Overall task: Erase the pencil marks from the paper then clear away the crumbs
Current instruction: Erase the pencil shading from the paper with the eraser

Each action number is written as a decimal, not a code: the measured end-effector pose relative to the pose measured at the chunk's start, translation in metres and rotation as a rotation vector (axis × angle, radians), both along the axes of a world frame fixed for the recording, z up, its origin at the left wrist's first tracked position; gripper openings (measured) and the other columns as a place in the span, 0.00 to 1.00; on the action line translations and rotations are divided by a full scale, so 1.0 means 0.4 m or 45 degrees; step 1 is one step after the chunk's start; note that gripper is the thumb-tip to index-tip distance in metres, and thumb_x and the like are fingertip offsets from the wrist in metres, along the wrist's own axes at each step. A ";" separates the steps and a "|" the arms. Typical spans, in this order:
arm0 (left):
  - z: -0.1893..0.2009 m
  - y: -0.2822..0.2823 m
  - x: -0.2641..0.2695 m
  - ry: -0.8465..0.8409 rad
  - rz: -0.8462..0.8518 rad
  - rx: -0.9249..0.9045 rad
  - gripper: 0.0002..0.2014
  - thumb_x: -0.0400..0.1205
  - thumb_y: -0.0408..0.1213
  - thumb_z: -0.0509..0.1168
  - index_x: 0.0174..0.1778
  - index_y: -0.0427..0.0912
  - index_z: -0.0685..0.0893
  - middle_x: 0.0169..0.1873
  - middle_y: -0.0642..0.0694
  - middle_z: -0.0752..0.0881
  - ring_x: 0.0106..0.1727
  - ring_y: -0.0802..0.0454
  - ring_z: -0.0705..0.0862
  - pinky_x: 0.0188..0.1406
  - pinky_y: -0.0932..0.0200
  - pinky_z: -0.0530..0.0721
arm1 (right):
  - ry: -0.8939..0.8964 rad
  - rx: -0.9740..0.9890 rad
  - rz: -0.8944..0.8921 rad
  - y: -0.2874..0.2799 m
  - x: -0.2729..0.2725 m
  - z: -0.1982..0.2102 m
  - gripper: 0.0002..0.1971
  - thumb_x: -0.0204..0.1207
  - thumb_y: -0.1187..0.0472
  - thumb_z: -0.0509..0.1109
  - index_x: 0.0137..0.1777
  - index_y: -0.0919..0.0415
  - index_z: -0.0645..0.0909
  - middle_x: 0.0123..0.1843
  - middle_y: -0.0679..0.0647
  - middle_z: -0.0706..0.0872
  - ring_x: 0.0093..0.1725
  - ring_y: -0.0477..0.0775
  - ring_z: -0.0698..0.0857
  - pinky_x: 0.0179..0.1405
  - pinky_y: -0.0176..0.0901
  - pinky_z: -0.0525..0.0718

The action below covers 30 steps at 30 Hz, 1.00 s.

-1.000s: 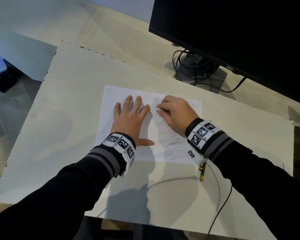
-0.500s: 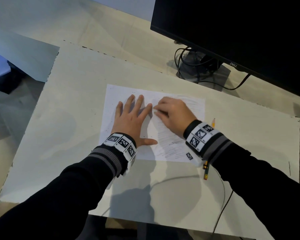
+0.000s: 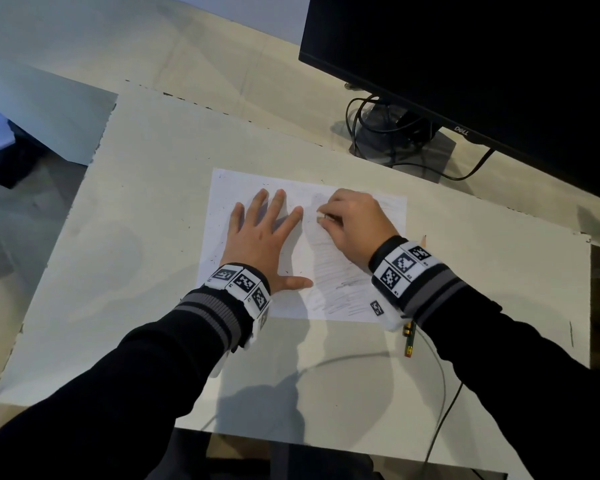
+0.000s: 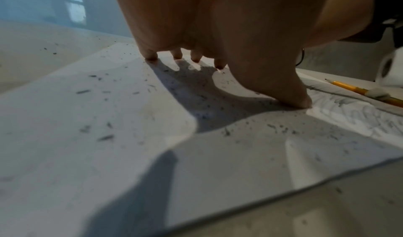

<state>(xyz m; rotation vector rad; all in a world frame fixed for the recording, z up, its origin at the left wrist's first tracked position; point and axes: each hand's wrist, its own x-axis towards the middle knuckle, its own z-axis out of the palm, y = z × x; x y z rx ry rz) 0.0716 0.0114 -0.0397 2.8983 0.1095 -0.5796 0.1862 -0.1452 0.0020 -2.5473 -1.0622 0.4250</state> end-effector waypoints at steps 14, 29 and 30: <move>-0.001 0.003 -0.001 0.011 -0.017 -0.005 0.64 0.63 0.84 0.59 0.86 0.57 0.34 0.85 0.45 0.31 0.85 0.40 0.33 0.83 0.35 0.38 | 0.097 -0.119 0.186 -0.033 -0.057 0.009 0.09 0.81 0.62 0.70 0.55 0.64 0.89 0.50 0.55 0.83 0.43 0.58 0.84 0.45 0.52 0.85; -0.009 0.004 -0.004 -0.009 -0.008 -0.013 0.64 0.62 0.84 0.59 0.86 0.57 0.35 0.85 0.46 0.31 0.85 0.40 0.33 0.83 0.34 0.38 | 0.055 -0.039 0.030 -0.028 -0.054 -0.003 0.08 0.80 0.63 0.71 0.54 0.64 0.90 0.49 0.54 0.84 0.45 0.55 0.84 0.49 0.49 0.85; -0.010 0.003 -0.004 -0.010 -0.012 -0.008 0.65 0.62 0.84 0.58 0.86 0.57 0.35 0.85 0.46 0.31 0.85 0.40 0.33 0.83 0.34 0.38 | 0.093 -0.048 0.117 -0.032 -0.077 -0.001 0.08 0.80 0.63 0.71 0.55 0.64 0.89 0.49 0.54 0.84 0.45 0.55 0.84 0.48 0.48 0.85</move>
